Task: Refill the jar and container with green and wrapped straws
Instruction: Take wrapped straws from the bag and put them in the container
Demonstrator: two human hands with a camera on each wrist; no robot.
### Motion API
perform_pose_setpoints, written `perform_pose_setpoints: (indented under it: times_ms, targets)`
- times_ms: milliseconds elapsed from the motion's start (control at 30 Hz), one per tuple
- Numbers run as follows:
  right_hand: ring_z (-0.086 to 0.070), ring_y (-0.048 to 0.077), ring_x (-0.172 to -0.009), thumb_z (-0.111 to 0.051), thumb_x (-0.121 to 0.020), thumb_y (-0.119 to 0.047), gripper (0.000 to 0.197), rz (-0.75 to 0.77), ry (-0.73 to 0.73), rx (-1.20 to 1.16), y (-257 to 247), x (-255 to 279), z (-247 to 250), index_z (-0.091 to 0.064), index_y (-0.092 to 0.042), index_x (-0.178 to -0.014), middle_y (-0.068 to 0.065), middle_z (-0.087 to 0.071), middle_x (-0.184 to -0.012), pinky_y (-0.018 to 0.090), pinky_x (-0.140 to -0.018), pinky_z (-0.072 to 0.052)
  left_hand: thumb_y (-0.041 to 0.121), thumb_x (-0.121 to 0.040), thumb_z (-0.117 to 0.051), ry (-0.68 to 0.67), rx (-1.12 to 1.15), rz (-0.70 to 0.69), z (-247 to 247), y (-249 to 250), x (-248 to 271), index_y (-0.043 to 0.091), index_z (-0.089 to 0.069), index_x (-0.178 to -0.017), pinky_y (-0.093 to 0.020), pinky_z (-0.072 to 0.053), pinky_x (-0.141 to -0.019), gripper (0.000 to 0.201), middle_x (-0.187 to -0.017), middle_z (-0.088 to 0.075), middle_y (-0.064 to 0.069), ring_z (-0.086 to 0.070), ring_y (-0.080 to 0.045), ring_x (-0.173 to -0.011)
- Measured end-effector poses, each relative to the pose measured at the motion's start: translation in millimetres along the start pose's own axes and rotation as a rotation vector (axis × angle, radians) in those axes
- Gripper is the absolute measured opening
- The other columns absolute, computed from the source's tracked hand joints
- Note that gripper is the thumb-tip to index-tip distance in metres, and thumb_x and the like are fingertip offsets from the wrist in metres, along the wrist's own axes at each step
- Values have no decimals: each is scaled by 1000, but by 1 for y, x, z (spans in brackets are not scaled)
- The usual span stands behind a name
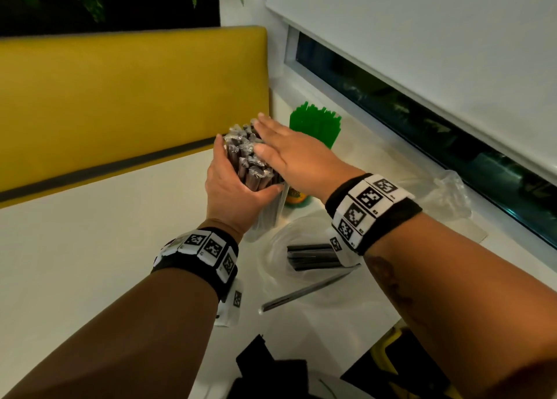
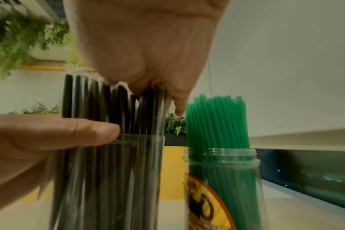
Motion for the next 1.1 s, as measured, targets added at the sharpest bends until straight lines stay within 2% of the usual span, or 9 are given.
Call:
perform_pose_setpoints:
  times_ms: [100, 167, 233, 333, 433, 667, 800, 1000, 1100]
  targets:
    - [10, 25, -151, -21, -100, -57, 64, 19, 71, 3, -7, 13, 7, -6, -30, -156, -5, 4, -165, 55, -121, 0, 53, -48, -91, 9, 82, 32, 2, -10, 3, 5, -14, -153, -42, -36, -116, 139, -150, -41, -12, -39, -24, -140]
    - [-21, 26, -147, -37, -99, -50, 59, 43, 356, -64, -14, 38, 41, -31, -24, -151, 5, -28, -158, 43, -119, -19, 56, -47, -91, -12, 88, 134, 0, -28, 14, 2, -20, -150, -43, -36, -116, 136, -149, -40, -15, -39, -28, -139]
    - [-56, 14, -102, -52, -95, -32, 26, 155, 568, -125, -25, 75, 65, -63, -16, -112, 1, -61, -110, 25, -88, -45, 64, -53, -82, -33, -4, 228, 1, -47, 37, 1, -29, -145, -45, -44, -107, 123, -141, -44, -17, -47, -31, -128]
    - [-51, 15, -68, -53, -90, -18, 15, 220, 106, -94, -27, 105, 14, -59, -16, -76, -5, -55, -74, 32, -66, -46, 89, -62, -50, -199, -164, 289, 1, -66, 72, 12, -54, -103, -35, -50, -71, 87, -96, -61, -6, -60, -27, -87]
    - [-61, 20, -88, -51, -89, -16, 18, 19, -387, 141, 3, 131, -81, -64, -15, -101, 1, -63, -97, 35, -83, -53, 91, -66, -27, -467, -353, 247, -13, -72, 99, 20, -52, -76, -29, -41, -55, 76, -69, -58, 2, -56, -18, -64]
    - [-59, 24, -109, -63, -83, -11, 34, -186, -252, 17, 46, 110, -147, -57, -17, -116, 2, -60, -116, 34, -96, -50, 31, -77, -57, -806, -116, 189, -87, -51, 111, 35, -50, -123, -42, -51, -93, 47, -113, -65, 6, -62, -17, -104]
    - [-57, 27, -110, -59, -83, -17, 33, -279, -353, 51, 60, 102, -158, -62, -15, -116, 6, -59, -116, 36, -92, -48, 22, -79, -55, -911, -201, 244, -100, -59, 102, 23, -61, -112, -39, -53, -88, 33, -105, -68, -2, -63, -23, -101]
    - [-59, 27, -100, -66, -79, -25, 31, -315, -434, -22, 69, 106, -162, -62, -16, -108, 7, -63, -108, 30, -80, -46, 7, -55, -53, -872, 309, 761, -96, -68, 117, 0, -65, -97, -43, -52, -66, 44, -87, -65, -20, -63, -36, -80]
    - [-62, 28, -96, -68, -78, -24, 32, -290, -486, 1, 62, 110, -166, -64, -15, -108, 7, -65, -104, 30, -78, -47, 8, -59, -70, -853, 489, 916, -100, -64, 127, 6, -63, -111, -49, -58, -78, 52, -103, -71, -22, -68, -42, -96]
Point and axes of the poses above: each hand's wrist, its own x-axis away from the middle knuckle, its own z-axis out of the back of the hand, y = z × x, the point moved 8 cm from there along -x, towards the middle knuckle
